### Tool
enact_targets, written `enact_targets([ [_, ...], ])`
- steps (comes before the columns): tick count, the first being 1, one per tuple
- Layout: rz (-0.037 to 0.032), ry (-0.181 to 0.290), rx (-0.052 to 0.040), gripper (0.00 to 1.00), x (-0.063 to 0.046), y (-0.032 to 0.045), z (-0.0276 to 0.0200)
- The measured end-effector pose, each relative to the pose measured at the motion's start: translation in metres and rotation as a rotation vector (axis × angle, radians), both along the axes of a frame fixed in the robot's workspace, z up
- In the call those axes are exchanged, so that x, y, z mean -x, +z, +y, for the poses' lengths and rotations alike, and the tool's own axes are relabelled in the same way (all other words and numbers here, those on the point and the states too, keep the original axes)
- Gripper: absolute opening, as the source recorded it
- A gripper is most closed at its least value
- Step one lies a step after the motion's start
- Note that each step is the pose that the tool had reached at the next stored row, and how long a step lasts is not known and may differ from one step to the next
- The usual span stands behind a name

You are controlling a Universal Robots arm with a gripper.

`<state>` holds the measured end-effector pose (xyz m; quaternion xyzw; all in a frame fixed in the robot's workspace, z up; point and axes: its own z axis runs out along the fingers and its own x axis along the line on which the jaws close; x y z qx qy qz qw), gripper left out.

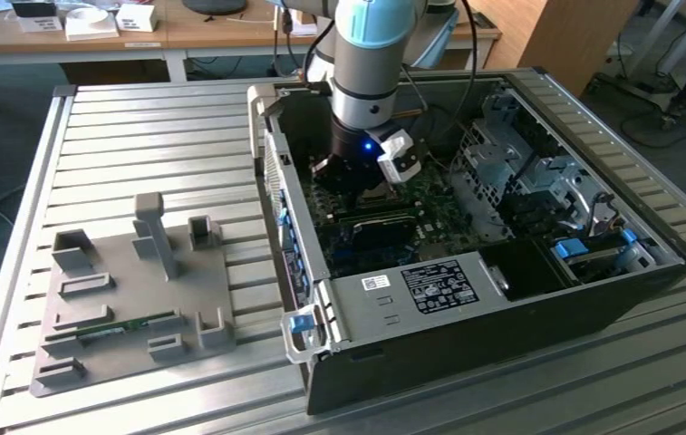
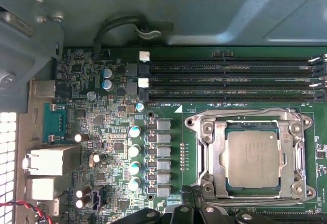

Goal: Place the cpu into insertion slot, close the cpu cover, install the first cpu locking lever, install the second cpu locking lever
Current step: 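Install the second cpu locking lever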

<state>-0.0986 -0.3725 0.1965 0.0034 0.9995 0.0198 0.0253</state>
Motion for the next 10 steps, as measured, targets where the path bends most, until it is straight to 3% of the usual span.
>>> enact_targets([
  [10, 0.0001, 0.000, 0.0002, 0.11, 0.0004, -0.0007, -0.0011],
])
